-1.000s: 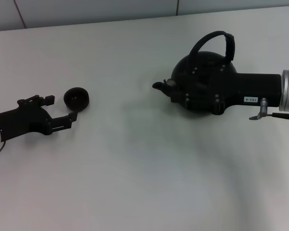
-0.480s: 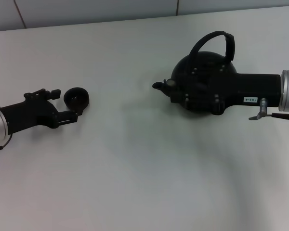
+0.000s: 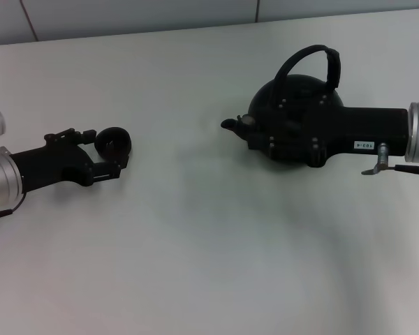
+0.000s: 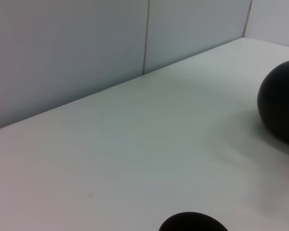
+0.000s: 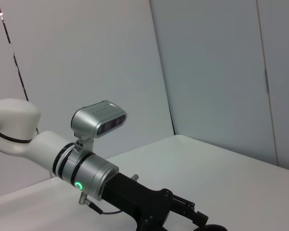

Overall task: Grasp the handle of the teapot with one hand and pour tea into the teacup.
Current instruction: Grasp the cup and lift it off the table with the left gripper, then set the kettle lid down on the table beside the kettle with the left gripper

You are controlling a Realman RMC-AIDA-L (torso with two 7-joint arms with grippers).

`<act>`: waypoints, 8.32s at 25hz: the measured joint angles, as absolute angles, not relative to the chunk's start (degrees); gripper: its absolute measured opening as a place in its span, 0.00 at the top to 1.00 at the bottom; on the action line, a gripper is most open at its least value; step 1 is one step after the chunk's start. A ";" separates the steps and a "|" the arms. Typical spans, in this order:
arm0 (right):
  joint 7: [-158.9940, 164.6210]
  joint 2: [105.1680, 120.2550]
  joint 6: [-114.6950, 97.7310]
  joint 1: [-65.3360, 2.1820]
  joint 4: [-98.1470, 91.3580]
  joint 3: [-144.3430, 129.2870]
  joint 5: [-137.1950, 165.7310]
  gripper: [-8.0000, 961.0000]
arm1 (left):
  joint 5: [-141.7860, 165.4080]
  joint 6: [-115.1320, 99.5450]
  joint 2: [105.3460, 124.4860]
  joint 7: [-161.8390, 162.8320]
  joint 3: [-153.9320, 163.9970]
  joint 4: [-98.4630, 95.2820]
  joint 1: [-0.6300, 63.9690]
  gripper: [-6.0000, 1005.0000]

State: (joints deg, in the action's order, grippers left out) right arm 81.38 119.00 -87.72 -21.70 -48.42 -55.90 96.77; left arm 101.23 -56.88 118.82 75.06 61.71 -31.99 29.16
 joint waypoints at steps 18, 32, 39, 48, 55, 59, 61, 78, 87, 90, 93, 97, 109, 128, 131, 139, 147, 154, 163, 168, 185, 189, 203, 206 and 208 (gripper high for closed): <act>81.39 119.00 -88.04 -21.16 -48.49 -55.89 96.76 0.46 | 99.17 -55.93 118.76 75.18 63.14 -31.90 29.31 0.33; 81.41 119.00 -87.69 -21.55 -48.69 -55.90 96.63 0.46 | 99.29 -56.07 118.51 75.31 63.29 -32.64 28.95 0.41; 81.54 119.00 -87.64 -21.71 -48.69 -55.90 96.53 0.46 | 99.29 -58.21 118.35 75.58 63.28 -33.08 28.94 0.42; 81.56 119.00 -87.62 -21.71 -48.68 -55.90 96.39 0.46 | 99.27 -59.04 118.36 75.66 63.28 -33.54 28.93 0.46; 81.56 119.00 -87.63 -21.67 -48.62 -55.90 96.39 0.46 | 99.49 -59.31 118.38 75.66 63.27 -34.02 28.65 0.56; 81.56 119.00 -87.62 -21.50 -48.63 -55.90 96.39 0.46 | 99.47 -59.31 118.38 75.67 63.28 -34.02 28.54 0.57; 81.56 119.00 -87.63 -21.45 -48.67 -55.90 96.39 0.46 | 99.37 -59.37 118.38 75.66 63.28 -34.02 28.48 0.56; 81.56 119.00 -87.62 -21.18 -48.68 -55.90 96.42 0.47 | 99.22 -58.96 118.47 73.48 62.97 -34.82 28.32 0.51; 81.58 119.00 -87.74 -21.18 -48.75 -55.89 96.42 0.47 | 99.30 -59.58 118.34 72.70 63.16 -37.63 26.67 0.22; 81.72 119.00 -87.94 -21.14 -48.85 -55.88 96.42 0.47 | 99.55 -59.80 118.27 72.77 63.26 -40.11 24.49 0.13; 81.74 119.00 -87.96 -21.12 -48.88 -55.82 96.42 0.47 | 99.72 -60.09 118.00 73.04 63.28 -40.81 22.98 0.13; 81.74 119.00 -87.94 -21.10 -48.94 -55.80 96.41 0.47 | 100.60 -60.21 117.75 73.05 63.23 -40.88 21.79 0.13; 81.80 119.00 -88.30 -21.09 -49.66 -55.81 96.41 0.47 | 103.14 -59.85 118.19 73.35 63.38 -40.25 22.53 0.14; 82.36 119.00 -89.11 -20.60 -50.43 -55.81 96.41 0.47 | 103.51 -57.89 118.47 73.36 64.89 -37.91 25.74 0.14; 82.36 119.00 -89.13 -20.54 -50.45 -55.81 96.41 0.47 | 103.47 -56.95 118.52 73.36 65.99 -37.82 26.00 0.14; 82.36 119.00 -89.13 -20.45 -50.45 -55.81 96.41 0.47 | 103.08 -55.04 118.62 73.38 68.71 -37.70 26.36 0.14; 82.36 119.00 -89.12 -20.48 -50.45 -55.81 96.41 0.48 | 102.66 -54.31 118.65 73.56 68.44 -37.22 27.10 0.14; 82.36 119.00 -89.12 -20.48 -50.45 -55.81 96.41 0.48 | 101.48 -53.11 118.41 74.67 68.55 -36.94 27.45 0.17; 82.36 119.00 -88.76 -20.94 -50.52 -55.81 96.33 0.48 | 101.70 -52.66 118.41 74.44 69.86 -37.03 27.64 0.30; 82.36 119.00 -88.64 -21.01 -50.54 -55.81 96.32 0.48 | 101.88 -52.64 118.38 74.60 69.99 -37.25 27.62 0.32; 82.36 119.00 -88.74 -19.90 -50.29 -55.81 95.81 0.48 | 100.83 -59.85 118.71 76.44 72.61 -39.15 28.43 0.32; 82.35 119.00 -88.97 -19.33 -50.20 -55.81 95.79 0.48 | 99.36 -59.87 118.72 76.46 74.95 -39.16 28.55 0.32; 82.33 119.00 -89.04 -19.07 -50.26 -56.11 95.79 0.48 | 95.27 -58.79 119.03 76.00 85.50 -39.09 29.27 0.32; 82.33 119.00 -89.04 -19.17 -50.41 -56.16 95.80 0.48 | 95.20 -58.43 119.07 75.93 85.85 -38.98 29.27 0.32; 82.33 119.00 -89.04 -19.32 -50.42 -56.12 95.93 0.48 | 95.17 -58.16 119.08 75.91 86.08 -38.92 29.27 0.32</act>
